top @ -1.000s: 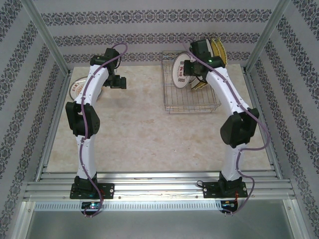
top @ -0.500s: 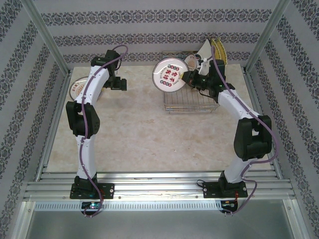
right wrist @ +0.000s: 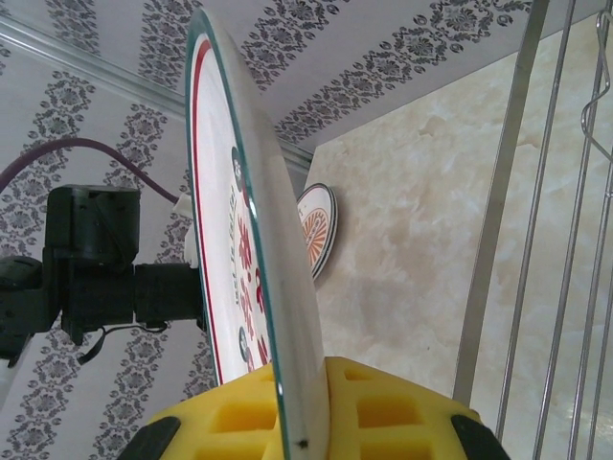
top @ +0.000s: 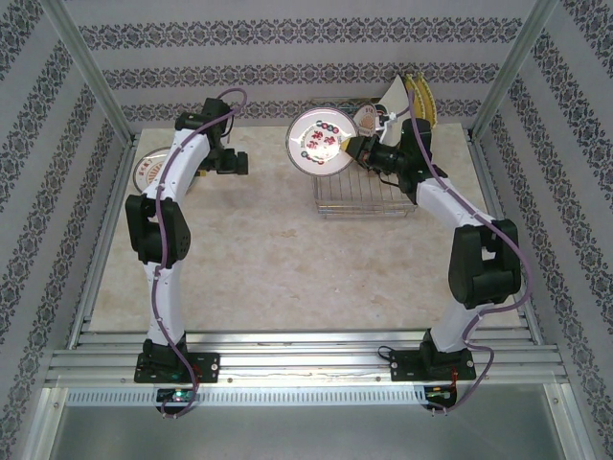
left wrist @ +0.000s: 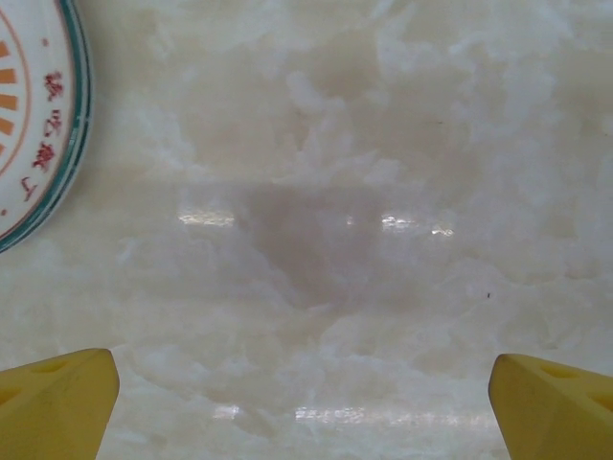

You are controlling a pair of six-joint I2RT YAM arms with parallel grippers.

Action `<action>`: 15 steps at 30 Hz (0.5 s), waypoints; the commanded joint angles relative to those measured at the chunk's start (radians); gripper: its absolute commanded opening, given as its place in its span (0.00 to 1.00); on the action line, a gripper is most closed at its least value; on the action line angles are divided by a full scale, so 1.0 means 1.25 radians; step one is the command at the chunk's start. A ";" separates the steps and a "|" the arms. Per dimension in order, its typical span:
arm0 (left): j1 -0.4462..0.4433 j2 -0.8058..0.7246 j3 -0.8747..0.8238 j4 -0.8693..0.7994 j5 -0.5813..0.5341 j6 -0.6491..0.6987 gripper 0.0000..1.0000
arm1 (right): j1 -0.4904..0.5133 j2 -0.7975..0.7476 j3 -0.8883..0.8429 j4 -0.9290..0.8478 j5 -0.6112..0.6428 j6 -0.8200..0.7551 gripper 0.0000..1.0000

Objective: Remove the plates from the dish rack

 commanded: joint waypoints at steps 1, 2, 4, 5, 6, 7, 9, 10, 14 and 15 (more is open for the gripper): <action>0.008 -0.038 -0.025 0.049 0.076 0.019 1.00 | 0.013 0.017 -0.005 0.070 -0.024 0.013 0.00; 0.011 -0.047 -0.039 0.069 0.111 0.018 1.00 | 0.016 0.020 -0.003 0.071 -0.025 0.014 0.00; 0.019 -0.069 -0.079 0.125 0.209 0.013 1.00 | 0.019 0.027 0.003 0.074 -0.025 0.016 0.00; 0.026 -0.085 -0.108 0.165 0.267 -0.002 1.00 | 0.022 0.031 0.007 0.074 -0.026 0.016 0.00; 0.033 -0.102 -0.139 0.216 0.331 -0.021 1.00 | 0.024 0.035 0.010 0.074 -0.027 0.016 0.00; 0.041 -0.115 -0.174 0.266 0.388 -0.045 1.00 | 0.027 0.037 0.013 0.075 -0.027 0.016 0.00; 0.058 -0.144 -0.250 0.388 0.506 -0.107 1.00 | 0.031 0.046 0.019 0.075 -0.030 0.018 0.00; 0.065 -0.152 -0.277 0.437 0.544 -0.135 1.00 | 0.032 0.049 0.022 0.076 -0.030 0.020 0.00; 0.080 -0.167 -0.342 0.574 0.656 -0.213 1.00 | 0.034 0.067 0.034 0.080 -0.032 0.027 0.00; 0.080 -0.167 -0.349 0.596 0.678 -0.225 1.00 | 0.036 0.071 0.038 0.082 -0.031 0.029 0.00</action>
